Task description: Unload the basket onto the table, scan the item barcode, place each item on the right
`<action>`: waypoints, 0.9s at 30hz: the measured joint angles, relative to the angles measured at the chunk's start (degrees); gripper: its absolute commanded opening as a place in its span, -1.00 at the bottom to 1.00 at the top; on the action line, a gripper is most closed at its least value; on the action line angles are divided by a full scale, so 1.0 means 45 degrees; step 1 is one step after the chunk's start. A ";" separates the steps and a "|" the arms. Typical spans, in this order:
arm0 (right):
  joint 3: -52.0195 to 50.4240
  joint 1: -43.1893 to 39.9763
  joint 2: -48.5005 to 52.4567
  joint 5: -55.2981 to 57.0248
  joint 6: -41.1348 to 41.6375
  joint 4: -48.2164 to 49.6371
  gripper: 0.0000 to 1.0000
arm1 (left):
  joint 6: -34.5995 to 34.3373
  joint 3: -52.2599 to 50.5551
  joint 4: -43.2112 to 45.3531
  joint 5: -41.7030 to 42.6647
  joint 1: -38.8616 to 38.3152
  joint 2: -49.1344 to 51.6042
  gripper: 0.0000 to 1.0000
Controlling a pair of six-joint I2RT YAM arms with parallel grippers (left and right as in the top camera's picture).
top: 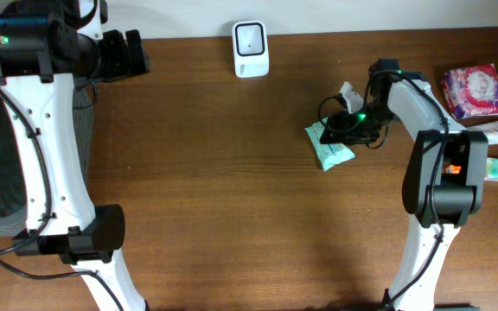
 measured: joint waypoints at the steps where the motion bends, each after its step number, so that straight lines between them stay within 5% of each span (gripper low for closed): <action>1: -0.0155 -0.0005 0.0019 -0.0272 0.0063 0.0126 -0.70 | 0.0000 0.0000 0.0010 0.0000 0.0000 0.0000 0.98; 2: -0.0291 0.0005 0.0044 -0.0588 -0.0044 0.0165 -0.92 | 0.0000 0.0000 0.0005 0.0000 0.0000 0.0000 0.98; 10: 0.1375 0.0967 0.0393 -0.2676 0.1263 0.0908 -0.92 | 0.0000 0.0000 0.0010 0.0000 0.0000 0.0000 0.98; 18: 0.3633 0.3099 0.0393 -0.1345 0.7830 0.9602 -0.92 | 0.0000 0.0000 0.0015 0.0000 0.0000 0.0000 0.98; 27: 0.3628 0.4439 0.1739 0.1336 1.1497 1.3804 -0.92 | -0.0005 0.0000 0.0005 0.0000 0.0000 0.0000 0.98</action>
